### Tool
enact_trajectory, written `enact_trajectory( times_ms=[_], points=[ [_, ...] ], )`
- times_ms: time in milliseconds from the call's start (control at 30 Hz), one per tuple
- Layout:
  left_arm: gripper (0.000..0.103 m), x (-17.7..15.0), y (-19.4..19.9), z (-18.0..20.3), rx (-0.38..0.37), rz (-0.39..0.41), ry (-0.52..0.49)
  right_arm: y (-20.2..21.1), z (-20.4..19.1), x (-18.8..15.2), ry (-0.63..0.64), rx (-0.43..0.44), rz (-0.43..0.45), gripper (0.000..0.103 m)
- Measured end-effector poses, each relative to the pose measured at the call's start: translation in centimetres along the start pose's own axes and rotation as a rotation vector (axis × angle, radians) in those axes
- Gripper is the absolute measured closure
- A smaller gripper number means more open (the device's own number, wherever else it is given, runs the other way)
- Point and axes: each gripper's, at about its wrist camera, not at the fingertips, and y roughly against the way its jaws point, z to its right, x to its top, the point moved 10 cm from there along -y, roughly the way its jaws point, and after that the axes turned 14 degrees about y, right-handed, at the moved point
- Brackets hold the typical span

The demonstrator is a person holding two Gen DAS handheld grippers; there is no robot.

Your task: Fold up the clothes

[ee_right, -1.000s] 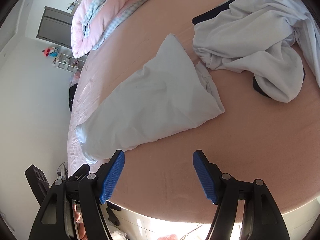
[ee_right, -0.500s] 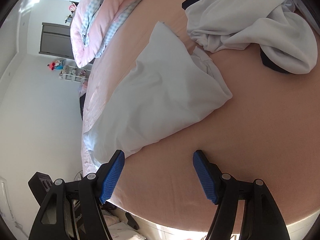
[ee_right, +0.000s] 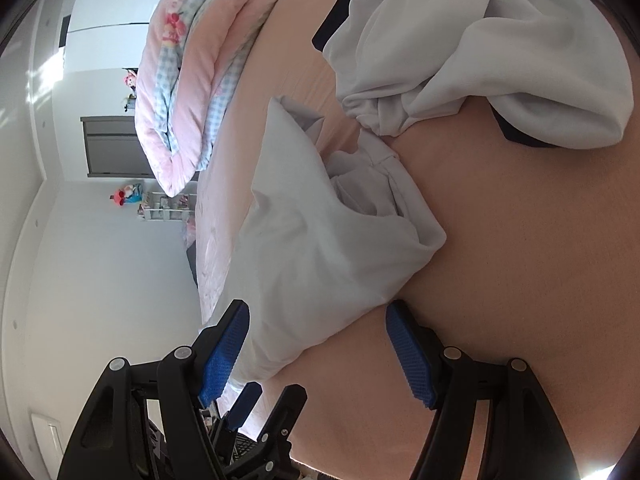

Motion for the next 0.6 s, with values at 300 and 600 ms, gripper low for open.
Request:
enact_trajectory(
  times_ms=[300,600],
  points=[
    [0.018,-0.5,-0.5,3.3,0.031,0.045,-0.199,-1.0,1.0,2.3,-0.117,0.038,0.081,0.032],
    [0.018,-0.8,-0.9,4.9,0.026,0.068,-0.298,-1.1,2.6,2.8,-0.255,0.126,0.074,0.047]
  ],
)
